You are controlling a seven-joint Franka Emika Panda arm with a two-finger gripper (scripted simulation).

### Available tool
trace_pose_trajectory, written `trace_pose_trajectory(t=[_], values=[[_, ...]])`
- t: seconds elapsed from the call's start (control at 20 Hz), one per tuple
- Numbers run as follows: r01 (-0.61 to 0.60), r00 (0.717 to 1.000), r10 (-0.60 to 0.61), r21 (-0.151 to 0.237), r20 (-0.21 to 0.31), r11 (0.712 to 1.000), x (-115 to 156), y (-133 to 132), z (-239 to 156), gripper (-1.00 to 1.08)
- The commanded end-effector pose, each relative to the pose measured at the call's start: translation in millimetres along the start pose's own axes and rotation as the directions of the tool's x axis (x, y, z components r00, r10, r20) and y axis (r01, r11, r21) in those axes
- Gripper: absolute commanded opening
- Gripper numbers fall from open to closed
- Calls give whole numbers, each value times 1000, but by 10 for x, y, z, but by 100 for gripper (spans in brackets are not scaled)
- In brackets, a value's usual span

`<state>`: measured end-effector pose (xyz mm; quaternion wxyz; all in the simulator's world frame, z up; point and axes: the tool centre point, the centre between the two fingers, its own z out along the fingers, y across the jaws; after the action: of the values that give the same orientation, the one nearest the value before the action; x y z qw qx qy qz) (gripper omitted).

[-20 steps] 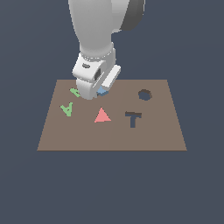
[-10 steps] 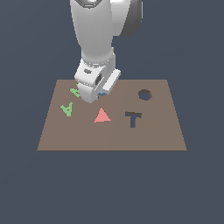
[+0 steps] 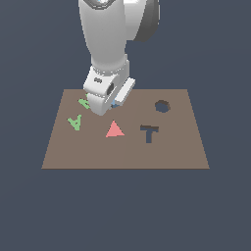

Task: Insert a designated object into the corresponding slot on a board.

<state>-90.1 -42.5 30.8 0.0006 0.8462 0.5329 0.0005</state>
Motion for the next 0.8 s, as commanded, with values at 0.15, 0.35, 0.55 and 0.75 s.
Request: trace_pose_trajectory(t=[0.15, 0.35, 0.55, 0.75], values=[[0, 1000, 0, 1, 0, 1000, 0, -1, -39, -100], [-3, 1000, 3, 2, 0, 1000, 1, -6, -26, -100], [-21, 1000, 21, 2, 0, 1000, 22, -31, -28, -100], [-57, 998, 57, 2, 0, 998, 65, -81, -30, -100]])
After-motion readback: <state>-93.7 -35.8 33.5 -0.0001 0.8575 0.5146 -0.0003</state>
